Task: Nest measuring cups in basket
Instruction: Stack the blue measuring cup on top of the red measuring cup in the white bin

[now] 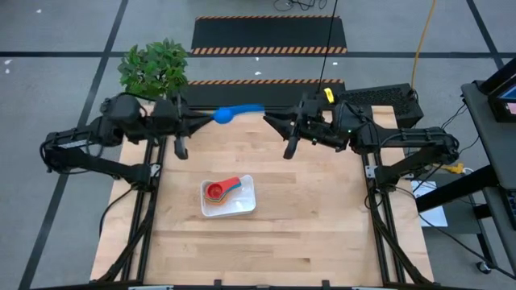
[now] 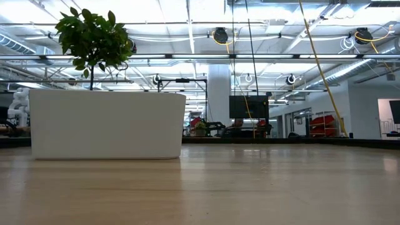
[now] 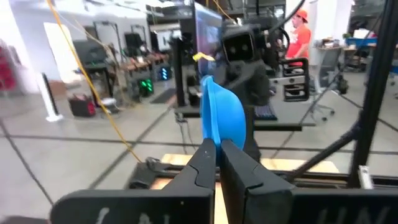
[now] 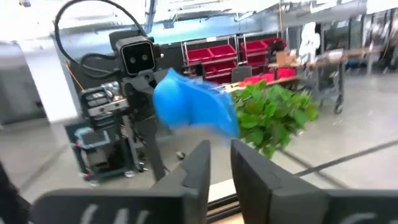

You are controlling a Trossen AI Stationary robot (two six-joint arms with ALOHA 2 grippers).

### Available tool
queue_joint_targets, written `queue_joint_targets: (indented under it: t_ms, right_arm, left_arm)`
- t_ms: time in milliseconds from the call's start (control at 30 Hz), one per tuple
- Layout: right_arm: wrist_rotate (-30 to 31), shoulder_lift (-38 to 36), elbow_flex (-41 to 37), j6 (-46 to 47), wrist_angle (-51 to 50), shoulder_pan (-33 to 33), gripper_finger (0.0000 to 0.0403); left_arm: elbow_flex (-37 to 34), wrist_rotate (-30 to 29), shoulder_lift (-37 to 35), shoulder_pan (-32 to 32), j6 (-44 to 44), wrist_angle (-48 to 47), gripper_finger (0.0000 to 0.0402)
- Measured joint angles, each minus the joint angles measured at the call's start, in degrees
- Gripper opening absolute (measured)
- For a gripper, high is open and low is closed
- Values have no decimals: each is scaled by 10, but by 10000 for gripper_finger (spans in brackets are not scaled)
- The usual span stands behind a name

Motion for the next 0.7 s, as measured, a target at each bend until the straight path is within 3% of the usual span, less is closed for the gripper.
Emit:
queue_joint_targets:
  t_ms: [200,467,600,700]
  right_arm:
    - [-1,0,0,184,-33,0,114]
    - [-17,0,-15,621,-99,-8,184]
    - [-48,1,-77,763,24,10,221]
    - [-58,2,-134,833,183,31,246]
  left_arm:
    - [0,-4,-36,1,84,-42,3]
    - [0,-1,-74,-25,215,-74,3]
    - [0,7,-76,-84,381,-72,3]
    - [0,-23,-66,-116,430,-74,4]
